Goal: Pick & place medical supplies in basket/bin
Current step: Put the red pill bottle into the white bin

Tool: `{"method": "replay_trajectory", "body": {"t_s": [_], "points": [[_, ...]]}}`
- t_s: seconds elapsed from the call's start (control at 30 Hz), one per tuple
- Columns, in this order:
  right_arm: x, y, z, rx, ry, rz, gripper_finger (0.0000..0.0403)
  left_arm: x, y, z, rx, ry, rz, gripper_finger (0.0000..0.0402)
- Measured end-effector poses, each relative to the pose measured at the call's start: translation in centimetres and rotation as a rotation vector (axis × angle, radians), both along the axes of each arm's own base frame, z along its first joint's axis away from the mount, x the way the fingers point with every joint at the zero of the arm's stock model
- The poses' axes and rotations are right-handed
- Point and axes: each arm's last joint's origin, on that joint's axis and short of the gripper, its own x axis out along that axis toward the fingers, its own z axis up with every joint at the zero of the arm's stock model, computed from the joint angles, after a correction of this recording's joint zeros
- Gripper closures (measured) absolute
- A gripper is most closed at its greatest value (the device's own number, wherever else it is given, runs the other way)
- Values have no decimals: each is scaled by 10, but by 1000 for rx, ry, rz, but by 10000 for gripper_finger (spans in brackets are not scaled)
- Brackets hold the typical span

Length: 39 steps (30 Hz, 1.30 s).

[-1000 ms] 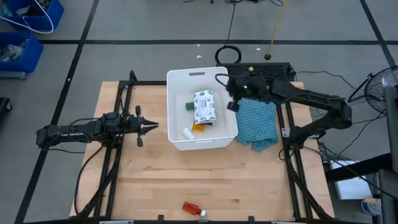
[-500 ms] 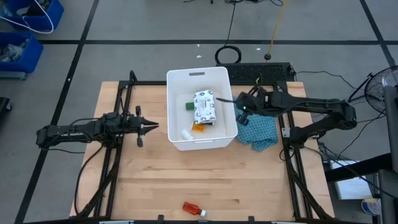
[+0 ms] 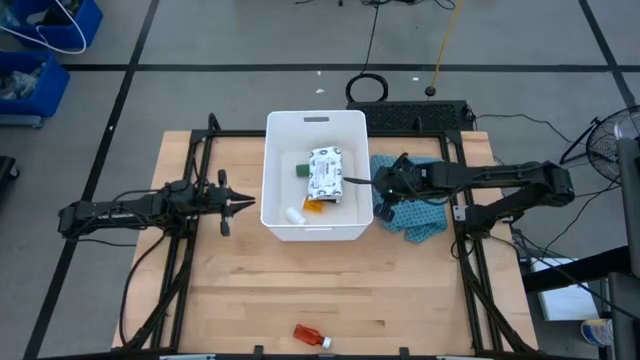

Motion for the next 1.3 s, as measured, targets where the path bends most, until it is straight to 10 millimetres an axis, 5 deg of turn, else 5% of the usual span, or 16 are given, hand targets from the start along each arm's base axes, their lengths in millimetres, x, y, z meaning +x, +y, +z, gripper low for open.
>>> {"method": "replay_trajectory", "body": {"t_s": [0.43, 0.77, 1.03, 1.3], "points": [[-25, 2, 22, -21, -52, 25, 403, 0, 0, -2, 1, 16, 0, 355], [-61, 57, 66, -87, -512, 495, 403, 0, 0, -3, -4, 29, 1, 355], [-78, 76, 18, -87, -694, 628, 403, 0, 0, -3, -16, 28, 3, 355], [-100, 69, -26, -139, -817, 640, 403, 0, 0, -3, -16, 28, 3, 355]]}}
